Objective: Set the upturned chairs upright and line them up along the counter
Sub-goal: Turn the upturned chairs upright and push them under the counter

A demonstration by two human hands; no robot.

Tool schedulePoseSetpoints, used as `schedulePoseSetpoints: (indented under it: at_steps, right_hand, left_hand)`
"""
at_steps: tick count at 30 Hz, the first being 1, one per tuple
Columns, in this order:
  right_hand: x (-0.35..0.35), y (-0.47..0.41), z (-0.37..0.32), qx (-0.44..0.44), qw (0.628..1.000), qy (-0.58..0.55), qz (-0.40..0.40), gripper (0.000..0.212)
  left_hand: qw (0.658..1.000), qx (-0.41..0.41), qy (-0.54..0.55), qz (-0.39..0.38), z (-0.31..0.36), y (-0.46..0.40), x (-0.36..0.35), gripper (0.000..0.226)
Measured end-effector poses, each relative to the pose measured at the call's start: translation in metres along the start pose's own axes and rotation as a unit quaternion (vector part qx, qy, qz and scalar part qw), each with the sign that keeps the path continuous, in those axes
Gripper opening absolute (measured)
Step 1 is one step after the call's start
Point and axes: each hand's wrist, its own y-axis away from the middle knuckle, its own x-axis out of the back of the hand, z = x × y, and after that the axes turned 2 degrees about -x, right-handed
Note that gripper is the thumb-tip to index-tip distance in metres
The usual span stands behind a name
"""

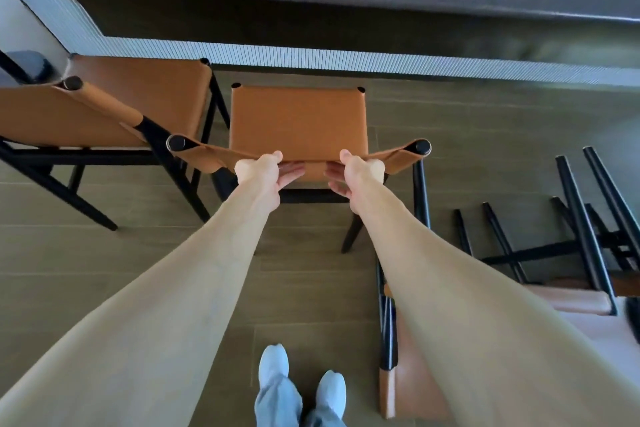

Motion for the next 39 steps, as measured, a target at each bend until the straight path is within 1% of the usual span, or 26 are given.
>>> schedulePoseSetpoints:
  at_steps: [2,3,5,7,8,10,11,13,16,18,20,25,29,33,36,38,39]
  right_hand:
    - [-0.004,-0.007,-0.002,-0.002,1.0,-0.001,0.001,0.01]
    - [-0.005,-0.009,-0.001,-0.004,1.0,0.002,0.0,0.01]
    - [-0.004,-0.01,-0.001,-0.001,1.0,0.021,-0.003,0.017]
    - [-0.005,-0.009,-0.004,0.01,0.999,0.041,0.006,0.022]
    - [-0.006,-0.005,-0.005,0.01,0.999,0.043,0.018,0.024]
    - [-0.006,0.008,-0.001,0.0,0.997,0.06,0.045,0.026]
    - [-0.006,0.017,0.001,-0.008,0.997,0.063,0.049,0.029]
    - [0.001,0.038,0.004,-0.018,0.998,0.043,0.047,0.039]
    - [0.028,0.072,-0.004,0.014,0.999,0.012,0.03,0.047]
    - [0.058,0.096,-0.017,0.053,0.998,0.003,0.031,0.049]
    - [0.095,0.119,-0.029,0.085,0.995,-0.006,0.05,0.051]
    - [0.201,0.185,-0.032,0.13,0.983,-0.058,0.119,0.053]
    - [0.292,0.24,0.012,0.144,0.972,-0.098,0.16,0.05]
    - [0.378,0.313,0.085,0.122,0.956,-0.163,0.21,0.054]
    - [0.432,0.378,0.14,0.111,0.954,-0.195,0.197,0.057]
    - [0.465,0.419,0.167,0.114,0.953,-0.197,0.199,0.063]
    - [0.479,0.439,0.178,0.118,0.953,-0.191,0.202,0.064]
  left_hand:
    - [1.0,0.006,-0.018,0.01,0.005,-0.009,-0.007,0.016]
    - [1.0,0.014,-0.023,0.012,0.007,-0.012,-0.008,0.02]
    - [0.999,0.023,-0.023,0.005,0.011,-0.014,-0.006,0.031]
    - [0.999,0.026,-0.041,-0.005,0.013,-0.013,-0.006,0.037]
    - [0.997,0.02,-0.07,-0.001,0.013,-0.01,-0.006,0.033]
    - [0.984,-0.005,-0.179,0.018,0.009,0.001,-0.008,0.026]
    - [0.972,-0.014,-0.233,0.021,0.007,0.01,-0.008,0.029]
    - [0.951,-0.029,-0.306,-0.016,0.004,0.035,-0.013,0.039]
    - [0.919,-0.057,-0.365,-0.137,0.001,0.073,-0.027,0.042]
    - [0.905,-0.075,-0.363,-0.206,0.004,0.101,-0.04,0.04]
    - [0.893,-0.085,-0.358,-0.26,0.005,0.129,-0.057,0.037]
    - [0.846,-0.11,-0.38,-0.358,-0.013,0.214,-0.097,0.034]
    - [0.809,-0.114,-0.407,-0.41,-0.071,0.293,-0.099,0.023]
    - [0.78,-0.1,-0.42,-0.452,-0.145,0.378,-0.064,0.02]
    - [0.772,-0.083,-0.415,-0.474,-0.196,0.438,-0.028,0.019]
    - [0.759,-0.075,-0.42,-0.492,-0.225,0.477,-0.016,0.021]
    - [0.761,-0.073,-0.413,-0.496,-0.237,0.496,-0.012,0.022]
